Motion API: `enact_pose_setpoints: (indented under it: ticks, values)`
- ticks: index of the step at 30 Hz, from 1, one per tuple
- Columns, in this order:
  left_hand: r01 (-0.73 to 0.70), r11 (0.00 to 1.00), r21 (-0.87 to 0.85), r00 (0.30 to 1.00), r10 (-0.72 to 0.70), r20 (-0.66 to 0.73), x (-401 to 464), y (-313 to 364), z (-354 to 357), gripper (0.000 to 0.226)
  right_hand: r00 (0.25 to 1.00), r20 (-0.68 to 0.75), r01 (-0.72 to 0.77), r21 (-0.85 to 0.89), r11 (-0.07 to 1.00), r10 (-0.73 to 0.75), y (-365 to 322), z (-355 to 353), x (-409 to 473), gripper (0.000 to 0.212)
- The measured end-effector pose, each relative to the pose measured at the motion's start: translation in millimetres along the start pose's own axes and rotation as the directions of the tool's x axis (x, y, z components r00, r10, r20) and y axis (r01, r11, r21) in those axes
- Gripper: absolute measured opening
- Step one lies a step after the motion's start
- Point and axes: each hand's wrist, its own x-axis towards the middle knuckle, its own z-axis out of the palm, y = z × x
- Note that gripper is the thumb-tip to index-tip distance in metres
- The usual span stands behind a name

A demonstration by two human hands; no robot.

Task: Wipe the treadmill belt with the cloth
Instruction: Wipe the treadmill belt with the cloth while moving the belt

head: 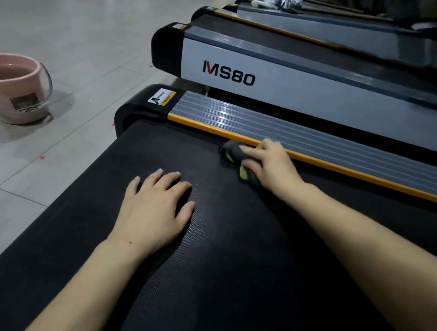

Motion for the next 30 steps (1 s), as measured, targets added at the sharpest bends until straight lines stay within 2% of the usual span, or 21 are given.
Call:
enact_pose_setpoints:
  ticks: [2, 4, 6, 9, 11, 12, 14, 15, 17, 18, 20, 22, 24, 26, 28, 30]
  values:
    - [0.002, 1.0, 0.01, 1.0, -0.002, 0.0, 1.1, -1.8, -0.8, 0.046, 0.989, 0.001, -0.15, 0.004, 0.989, 0.15, 6.3, 4.1, 7.7, 0.034]
    - [-0.003, 1.0, 0.021, 1.0, 0.003, 0.008, 2.0, -3.1, 0.9, 0.046, 0.99, -0.021, -0.138, 0.032, 0.99, 0.139, -5.6, 2.4, -11.1, 0.033]
    - [-0.001, 1.0, 0.018, 1.0, 0.001, 0.015, 0.7, -2.4, 3.1, 0.044, 0.997, -0.024, -0.065, 0.083, 0.994, 0.067, -26.0, -7.2, -49.9, 0.033]
    - [-0.003, 1.0, 0.026, 1.0, 0.002, 0.024, 1.7, -0.1, 4.1, 0.042, 0.986, 0.048, 0.15, 0.188, 0.971, -0.162, -54.7, -23.0, -111.8, 0.033]
    - [0.004, 1.0, 0.023, 0.999, -0.005, 0.032, 1.1, 2.6, 4.2, 0.042, 0.957, 0.1, 0.247, 0.202, 0.948, -0.271, -49.0, -25.8, -112.7, 0.034]
    - [0.007, 1.0, 0.027, 0.999, -0.008, 0.031, -0.7, 4.0, 5.2, 0.043, 0.952, 0.112, 0.266, 0.156, 0.951, -0.285, -39.0, -23.4, -100.7, 0.035]
    - [0.009, 0.999, 0.039, 1.0, -0.01, 0.024, -2.2, 5.6, 6.3, 0.046, 0.982, 0.088, 0.164, 0.041, 0.986, -0.167, -9.7, -15.3, -63.7, 0.035]
    - [0.008, 0.999, 0.039, 1.0, -0.009, 0.019, -1.6, 5.4, 5.7, 0.046, 0.998, 0.055, 0.039, 0.016, 0.999, -0.04, 5.6, -13.3, -45.4, 0.035]
    - [0.0, 0.999, 0.04, 1.0, 0.0, 0.01, 1.1, 2.8, 2.7, 0.046, 0.981, 0.008, -0.194, -0.001, 0.981, 0.194, 24.5, -8.6, -21.8, 0.035]
    - [-0.005, 0.999, 0.044, 1.0, 0.005, 0.009, 2.5, 1.5, 1.5, 0.045, 0.968, -0.002, -0.251, -0.012, 0.968, 0.251, 23.0, -5.4, -19.9, 0.036]
    - [-0.009, 0.999, 0.046, 1.0, 0.009, 0.012, 3.1, 0.3, 1.1, 0.044, 0.963, -0.026, -0.27, -0.002, 0.963, 0.27, 5.0, -4.1, -33.0, 0.034]
    - [-0.004, 1.0, 0.03, 1.0, 0.003, 0.026, 2.4, 2.7, 1.4, 0.043, 0.977, -0.043, -0.204, 0.062, 0.977, 0.207, -21.3, -10.9, -69.3, 0.032]
    - [-0.003, 1.0, 0.03, 0.999, 0.001, 0.053, 2.5, 6.5, 0.5, 0.044, 0.999, -0.034, -0.025, 0.114, 0.993, 0.029, -51.2, -20.0, -120.7, 0.033]
    - [-0.002, 1.0, 0.027, 0.998, 0.0, 0.06, -1.4, 9.1, -0.7, 0.044, 0.991, 0.034, 0.118, 0.172, 0.978, -0.126, -71.5, -28.3, -159.5, 0.035]
    - [0.005, 1.0, 0.009, 0.998, -0.006, 0.057, -11.3, 11.6, -1.3, 0.043, 0.982, 0.076, 0.161, 0.155, 0.975, -0.174, -65.4, -29.3, -155.8, 0.035]
    - [0.005, 1.0, 0.006, 0.998, -0.006, 0.06, -21.6, 13.3, -2.8, 0.041, 0.994, 0.053, 0.094, 0.061, 0.994, -0.097, -45.4, -22.3, -119.9, 0.034]
